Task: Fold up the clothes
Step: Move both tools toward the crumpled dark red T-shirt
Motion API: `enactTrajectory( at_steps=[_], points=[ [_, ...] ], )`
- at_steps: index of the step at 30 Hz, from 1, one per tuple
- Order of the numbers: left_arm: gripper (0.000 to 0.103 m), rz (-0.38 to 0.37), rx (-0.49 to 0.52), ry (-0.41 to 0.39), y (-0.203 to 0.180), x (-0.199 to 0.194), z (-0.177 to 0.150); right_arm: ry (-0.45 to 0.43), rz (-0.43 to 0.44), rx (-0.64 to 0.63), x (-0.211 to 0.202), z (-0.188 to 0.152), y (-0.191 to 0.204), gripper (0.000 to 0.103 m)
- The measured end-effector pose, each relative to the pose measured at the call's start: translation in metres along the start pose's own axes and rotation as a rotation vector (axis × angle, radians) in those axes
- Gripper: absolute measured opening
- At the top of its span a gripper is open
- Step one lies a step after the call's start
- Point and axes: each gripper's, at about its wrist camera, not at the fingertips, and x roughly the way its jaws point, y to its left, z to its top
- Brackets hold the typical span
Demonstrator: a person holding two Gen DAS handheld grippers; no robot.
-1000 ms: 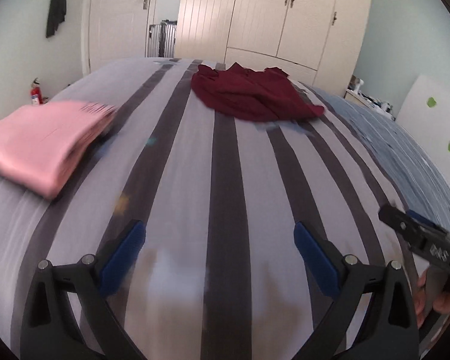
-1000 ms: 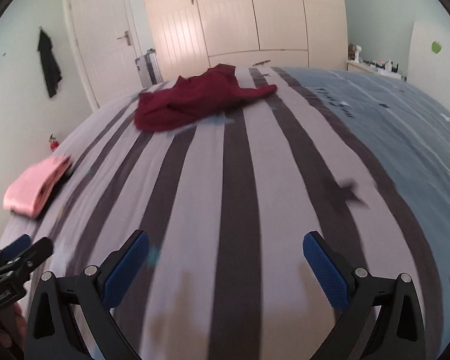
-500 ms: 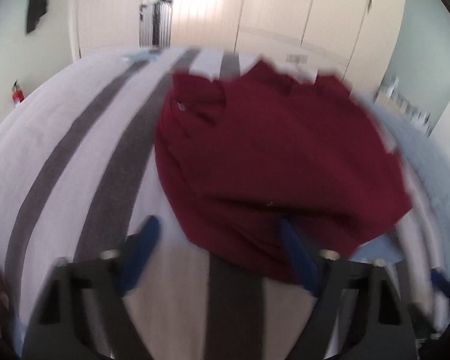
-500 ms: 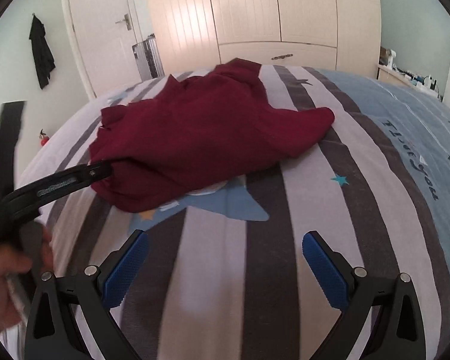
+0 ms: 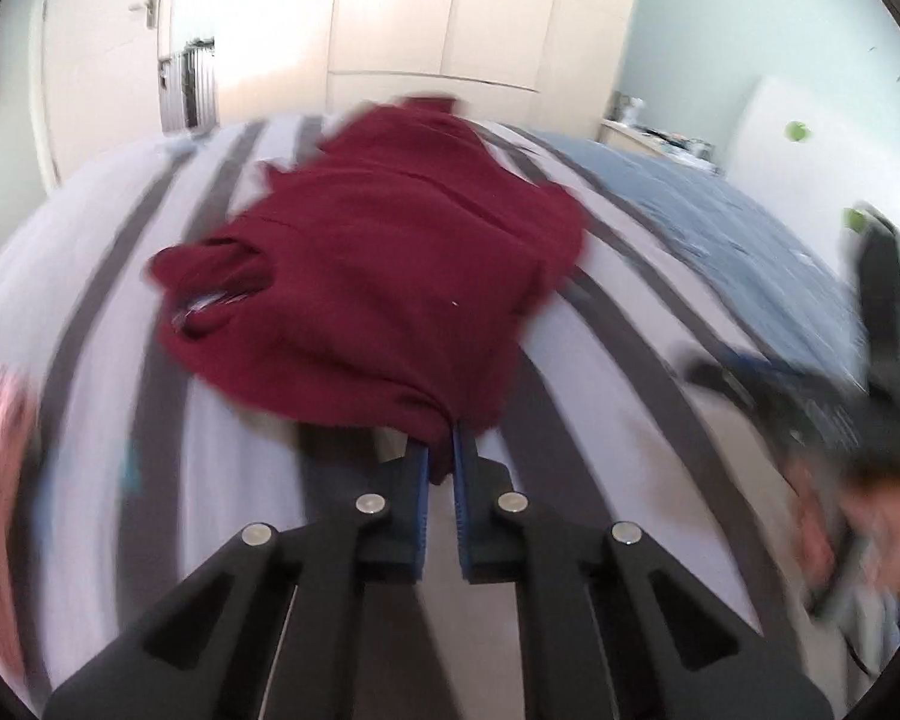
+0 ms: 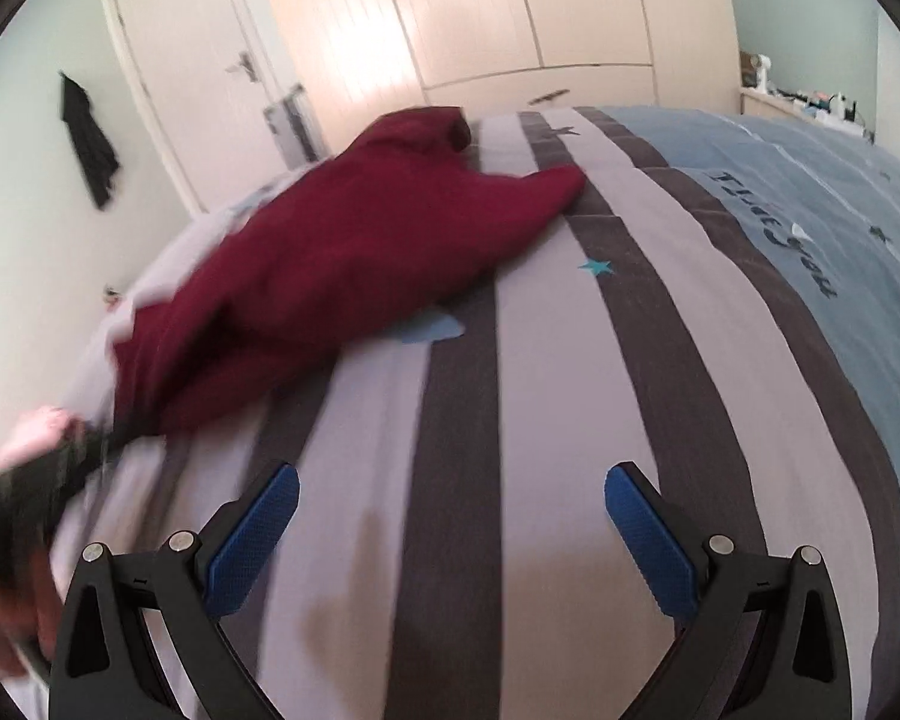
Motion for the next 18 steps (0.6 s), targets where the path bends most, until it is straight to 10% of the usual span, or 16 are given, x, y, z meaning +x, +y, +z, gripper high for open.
enactTrajectory(
  at_steps=[8, 11, 18],
  points=[
    [0.000, -0.004, -0.058, 0.212, -0.064, -0.111, -0.177, 0.082, 0.073, -0.058, -0.069, -0.083, 0.022, 0.101],
    [0.001, 0.056, -0.141, 0.193, -0.037, -0.119, -0.176, 0.137, 0.071, -0.080, -0.071, -0.104, 0.032, 0.101],
    [0.055, 0.215, -0.277, -0.026, 0.077, -0.083, -0.080, 0.097, 0.111, -0.086, -0.053, -0.064, 0.073, 0.101]
  ],
)
